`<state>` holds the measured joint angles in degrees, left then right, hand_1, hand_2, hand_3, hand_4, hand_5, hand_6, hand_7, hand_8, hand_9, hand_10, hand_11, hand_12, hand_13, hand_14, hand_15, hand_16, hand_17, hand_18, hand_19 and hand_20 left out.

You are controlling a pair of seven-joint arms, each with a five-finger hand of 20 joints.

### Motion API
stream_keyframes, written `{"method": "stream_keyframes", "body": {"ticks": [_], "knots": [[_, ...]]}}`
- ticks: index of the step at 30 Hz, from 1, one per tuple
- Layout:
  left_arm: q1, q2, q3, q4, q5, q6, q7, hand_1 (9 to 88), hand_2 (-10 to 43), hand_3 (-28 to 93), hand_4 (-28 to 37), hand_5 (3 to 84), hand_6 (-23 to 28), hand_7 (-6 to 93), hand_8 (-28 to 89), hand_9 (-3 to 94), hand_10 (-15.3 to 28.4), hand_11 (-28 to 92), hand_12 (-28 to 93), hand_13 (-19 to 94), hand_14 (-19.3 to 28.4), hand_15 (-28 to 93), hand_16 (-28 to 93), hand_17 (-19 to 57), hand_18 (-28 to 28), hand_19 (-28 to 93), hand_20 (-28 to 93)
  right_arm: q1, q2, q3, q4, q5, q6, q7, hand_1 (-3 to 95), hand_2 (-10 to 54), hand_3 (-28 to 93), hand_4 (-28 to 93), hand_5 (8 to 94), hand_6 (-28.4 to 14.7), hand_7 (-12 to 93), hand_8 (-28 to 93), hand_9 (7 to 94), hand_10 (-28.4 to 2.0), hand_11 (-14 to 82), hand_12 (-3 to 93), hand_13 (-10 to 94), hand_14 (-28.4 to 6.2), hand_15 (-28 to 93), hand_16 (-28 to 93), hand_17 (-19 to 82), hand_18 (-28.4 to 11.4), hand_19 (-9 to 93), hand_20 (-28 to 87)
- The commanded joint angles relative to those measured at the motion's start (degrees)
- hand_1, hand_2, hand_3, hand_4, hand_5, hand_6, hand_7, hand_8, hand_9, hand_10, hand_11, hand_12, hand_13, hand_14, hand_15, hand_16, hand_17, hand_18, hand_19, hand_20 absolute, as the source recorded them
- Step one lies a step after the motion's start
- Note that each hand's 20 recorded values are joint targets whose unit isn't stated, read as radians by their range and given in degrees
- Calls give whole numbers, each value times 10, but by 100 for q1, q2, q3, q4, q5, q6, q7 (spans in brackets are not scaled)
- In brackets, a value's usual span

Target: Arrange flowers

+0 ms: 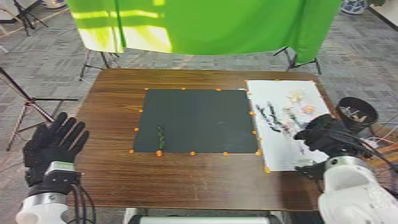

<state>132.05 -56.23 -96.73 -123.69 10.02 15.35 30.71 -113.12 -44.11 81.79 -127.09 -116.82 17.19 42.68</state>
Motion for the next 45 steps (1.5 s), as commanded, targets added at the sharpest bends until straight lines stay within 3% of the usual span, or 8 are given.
{"method": "stream_keyframes", "body": {"ticks": [1, 15, 16, 19, 29, 41, 43, 45], "knots": [[154, 9, -24, -73, 55, 36, -52, 287, 166, 734, -268, 428, 98, 148, -81, 345, 165, 271, 118, 249, 171, 419, -79, -60, 150, 363, 87, 1487, -252, -1243, 32, -255, -193, -410, 474, -95, 836, -154, 736, -12, 530, 16, 903, -122, 164, 391, 718, -127, 526, 361, 366, -214, 874, 328], [62, 20, 41, -21, 129, 30, -234, 284, 160, 726, -275, 425, 97, 147, -81, 343, 163, 268, 120, 246, 170, 414, -77, -60, 150, 359, 87, 3146, -1291, -3677, 1565, -626, -365, -488, 475, -95, 828, -159, 717, -16, 555, 25, 890, -115, 186, 404, 715, -128, 546, 350, 372, -215, 882, 326], [75, 14, 45, -28, 179, 78, -246, 284, 160, 726, -276, 425, 97, 147, -81, 343, 164, 268, 120, 246, 170, 414, -77, -59, 150, 359, 87, 3258, -1377, -3793, 1707, -733, -360, -402, 477, -95, 827, -160, 717, -16, 553, 27, 889, -115, 186, 404, 715, -127, 547, 349, 371, -215, 883, 325], [37, 34, 130, -39, 684, 448, -355, 283, 159, 727, -278, 425, 97, 147, -80, 343, 164, 267, 119, 246, 170, 414, -76, -59, 149, 358, 87, 3628, -1591, -4180, 2057, -983, -136, 87, 483, -95, 820, -169, 718, -17, 540, 38, 888, -115, 188, 400, 715, -129, 548, 342, 372, -216, 882, 322], [-46, 59, 172, -15, 316, 319, -352, 283, 157, 728, -280, 430, 99, 152, -82, 347, 166, 277, 118, 248, 171, 419, -78, -59, 149, 360, 89, 3933, -1952, -4556, 2412, -1232, 9, 593, 497, -95, 766, -202, 730, -29, 425, 111, 871, -139, 241, 343, 725, -150, 572, 254, 391, -240, 908, 256], [-70, 15, 171, 18, 218, 238, -385, 282, 154, 729, -281, 429, 98, 153, -83, 347, 164, 277, 117, 248, 172, 420, -78, -60, 150, 362, 88, 3774, -1785, -4373, 1806, -1232, -356, 481, 420, -95, 762, -195, 715, -60, 243, 51, 828, -171, 280, 217, 713, -161, 545, 220, 388, -248, 915, 213], [-90, 13, 175, 40, 233, 222, -391, 282, 154, 729, -282, 429, 98, 153, -83, 347, 164, 277, 117, 248, 172, 420, -78, -60, 150, 362, 88, 3680, -1678, -4235, 1711, -1305, -545, 363, 380, -46, 787, -198, 698, -61, 210, -1, 807, -179, 257, 209, 710, -161, 532, 219, 386, -249, 914, 207], [-40, 16, 143, 21, 223, 244, -381, 283, 154, 729, -282, 429, 98, 153, -83, 347, 164, 278, 118, 248, 172, 420, -78, -60, 150, 362, 88, 3542, -1635, -3962, 1513, -1026, -1106, 394, 343, 101, 827, -221, 676, -66, 192, -52, 778, -185, 236, 199, 699, -164, 524, 219, 379, -247, 910, 200]]}}
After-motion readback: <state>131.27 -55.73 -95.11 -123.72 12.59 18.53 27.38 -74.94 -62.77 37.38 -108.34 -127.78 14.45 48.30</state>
